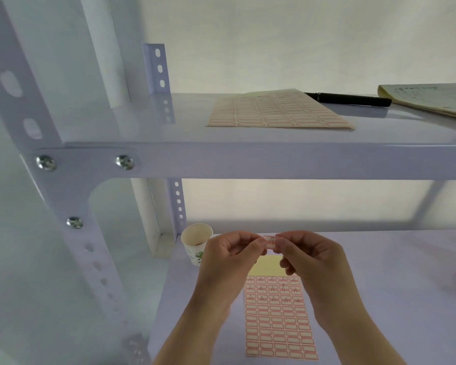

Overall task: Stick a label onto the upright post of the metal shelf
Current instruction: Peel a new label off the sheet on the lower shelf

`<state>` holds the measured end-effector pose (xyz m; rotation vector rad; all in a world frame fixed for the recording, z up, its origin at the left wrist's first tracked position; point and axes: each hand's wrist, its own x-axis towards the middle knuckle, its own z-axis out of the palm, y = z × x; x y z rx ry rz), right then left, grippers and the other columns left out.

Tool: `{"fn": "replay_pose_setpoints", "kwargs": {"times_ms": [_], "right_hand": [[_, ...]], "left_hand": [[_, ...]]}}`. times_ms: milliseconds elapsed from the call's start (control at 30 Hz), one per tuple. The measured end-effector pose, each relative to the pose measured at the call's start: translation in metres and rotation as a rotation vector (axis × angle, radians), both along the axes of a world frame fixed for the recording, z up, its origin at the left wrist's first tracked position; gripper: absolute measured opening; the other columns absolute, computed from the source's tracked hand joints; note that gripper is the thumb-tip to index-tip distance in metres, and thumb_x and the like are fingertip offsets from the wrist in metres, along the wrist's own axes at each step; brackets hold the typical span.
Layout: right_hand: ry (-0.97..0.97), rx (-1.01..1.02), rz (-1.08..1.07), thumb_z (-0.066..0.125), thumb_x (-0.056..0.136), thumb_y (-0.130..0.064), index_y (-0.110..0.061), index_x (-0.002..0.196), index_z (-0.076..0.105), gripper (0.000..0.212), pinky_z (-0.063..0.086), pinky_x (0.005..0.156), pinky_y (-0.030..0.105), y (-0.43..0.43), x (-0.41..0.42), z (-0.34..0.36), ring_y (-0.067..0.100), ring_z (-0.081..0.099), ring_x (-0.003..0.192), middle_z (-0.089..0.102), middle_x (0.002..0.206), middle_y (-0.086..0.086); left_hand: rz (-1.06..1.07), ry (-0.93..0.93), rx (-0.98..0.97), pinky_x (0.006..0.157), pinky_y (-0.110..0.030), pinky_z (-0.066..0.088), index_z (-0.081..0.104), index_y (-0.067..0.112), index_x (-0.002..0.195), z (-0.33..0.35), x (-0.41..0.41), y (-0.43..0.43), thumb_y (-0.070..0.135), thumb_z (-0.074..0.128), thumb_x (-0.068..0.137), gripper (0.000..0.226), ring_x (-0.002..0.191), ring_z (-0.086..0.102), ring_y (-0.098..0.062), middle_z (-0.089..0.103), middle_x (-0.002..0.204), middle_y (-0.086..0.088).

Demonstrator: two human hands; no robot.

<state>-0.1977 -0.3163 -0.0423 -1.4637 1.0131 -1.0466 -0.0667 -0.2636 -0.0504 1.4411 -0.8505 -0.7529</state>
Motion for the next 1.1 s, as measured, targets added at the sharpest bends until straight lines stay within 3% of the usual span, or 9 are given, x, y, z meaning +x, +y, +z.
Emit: {"fn": "replay_pose_setpoints", "kwargs": {"times_ms": [400, 867, 1000, 1100], "right_hand": [[-0.098, -0.069, -0.05, 0.069, 0.085, -0.001, -0.015, 0.079, 0.079, 0.018, 0.05, 0.052, 0.018, 0.044, 0.015, 0.015, 0.011, 0.056, 0.053, 0.075, 0.067, 0.009], [-0.09, -0.184, 0.033, 0.07, 0.086, -0.004, -0.015, 0.083, 0.079, 0.015, 0.046, 0.054, 0.008, 0.085, -0.017, 0.037, -0.002, 0.059, 0.05, 0.072, 0.059, -0.013], [-0.105, -0.198, 0.073, 0.071, 0.085, -0.006, -0.018, 0.081, 0.079, 0.015, 0.047, 0.053, 0.009, 0.098, -0.025, 0.039, -0.002, 0.058, 0.049, 0.072, 0.059, -0.013], [-0.131, -0.211, 0.107, 0.072, 0.085, -0.006, -0.019, 0.082, 0.079, 0.015, 0.048, 0.053, 0.01, 0.11, -0.026, 0.042, -0.001, 0.059, 0.051, 0.075, 0.064, -0.01]], "left_hand": [[0.046, 0.049, -0.09, 0.057, -0.005, 0.05, 0.078, 0.021, 0.079, 0.013, 0.007, 0.034, 0.018, 0.072, 0.088, 0.011, 0.062, 0.067, 0.009, 0.077, 0.07, 0.014], [0.227, 0.043, -0.233, 0.069, -0.016, 0.057, 0.083, 0.023, 0.086, 0.032, -0.034, 0.089, 0.01, 0.077, 0.084, 0.014, 0.078, 0.076, -0.009, 0.082, 0.079, 0.006], [0.258, 0.034, -0.232, 0.064, -0.011, 0.054, 0.08, 0.021, 0.08, 0.039, -0.046, 0.107, 0.007, 0.074, 0.086, 0.016, 0.063, 0.068, 0.003, 0.077, 0.07, 0.011], [0.284, 0.005, -0.235, 0.067, -0.015, 0.056, 0.077, 0.023, 0.076, 0.042, -0.05, 0.12, 0.009, 0.072, 0.088, 0.019, 0.065, 0.066, 0.002, 0.076, 0.072, 0.01]]}}
